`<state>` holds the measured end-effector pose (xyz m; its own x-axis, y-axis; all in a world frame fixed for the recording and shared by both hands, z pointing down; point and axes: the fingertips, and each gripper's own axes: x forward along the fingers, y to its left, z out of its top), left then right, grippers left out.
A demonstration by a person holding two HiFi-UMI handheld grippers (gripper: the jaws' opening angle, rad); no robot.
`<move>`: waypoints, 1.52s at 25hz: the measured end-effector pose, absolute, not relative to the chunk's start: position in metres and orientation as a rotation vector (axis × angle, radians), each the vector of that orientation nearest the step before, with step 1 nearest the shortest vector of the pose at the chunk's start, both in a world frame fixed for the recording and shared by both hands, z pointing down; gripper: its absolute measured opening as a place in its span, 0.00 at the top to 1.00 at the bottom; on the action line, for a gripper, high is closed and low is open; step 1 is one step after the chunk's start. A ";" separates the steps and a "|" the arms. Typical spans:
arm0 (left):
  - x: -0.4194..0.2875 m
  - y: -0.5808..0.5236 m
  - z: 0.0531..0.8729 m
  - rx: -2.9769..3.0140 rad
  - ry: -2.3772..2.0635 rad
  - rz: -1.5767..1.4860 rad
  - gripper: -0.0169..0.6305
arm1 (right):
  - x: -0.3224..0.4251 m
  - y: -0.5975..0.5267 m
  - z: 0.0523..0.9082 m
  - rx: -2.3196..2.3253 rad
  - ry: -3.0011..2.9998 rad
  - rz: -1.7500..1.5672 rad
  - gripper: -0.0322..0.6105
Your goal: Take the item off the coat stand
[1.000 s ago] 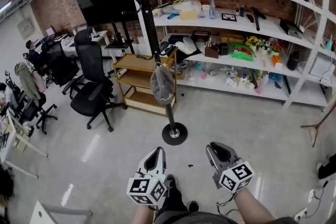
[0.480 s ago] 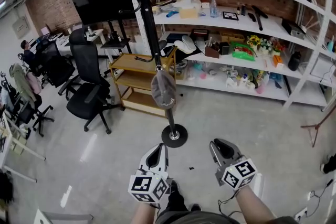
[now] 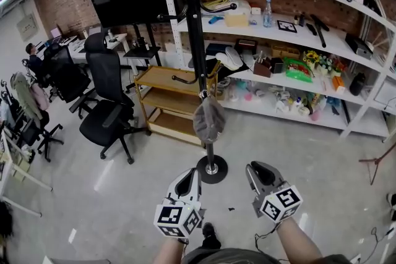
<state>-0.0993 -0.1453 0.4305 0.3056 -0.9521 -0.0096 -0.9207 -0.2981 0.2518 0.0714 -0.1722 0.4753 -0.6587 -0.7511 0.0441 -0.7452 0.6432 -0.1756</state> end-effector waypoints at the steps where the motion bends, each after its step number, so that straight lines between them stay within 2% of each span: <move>1: -0.104 -0.152 0.431 2.369 -1.726 -0.231 0.96 | 0.066 -0.179 0.474 -1.283 2.821 -0.276 0.84; 16: -0.167 -0.228 0.436 2.372 -1.684 -0.227 0.96 | -0.009 -0.262 0.471 -1.296 2.813 -0.277 0.84; 30: -0.174 -0.266 0.446 2.410 -1.572 -0.187 0.96 | -0.053 -0.307 0.473 -1.402 2.877 -0.218 0.83; 36: -0.177 -0.292 0.445 2.402 -1.583 -0.152 0.96 | -0.062 -0.342 0.468 -1.428 2.874 -0.227 0.66; 38: -0.177 -0.299 0.445 2.403 -1.585 -0.149 0.96 | -0.065 -0.351 0.473 -1.415 2.888 -0.230 0.63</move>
<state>-0.1771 -0.2992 0.4451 0.4002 -0.9147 0.0562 -0.8882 -0.3721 0.2695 -0.0654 -0.3508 0.4728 -0.6121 -0.7790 0.1362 -0.7907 0.6053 -0.0914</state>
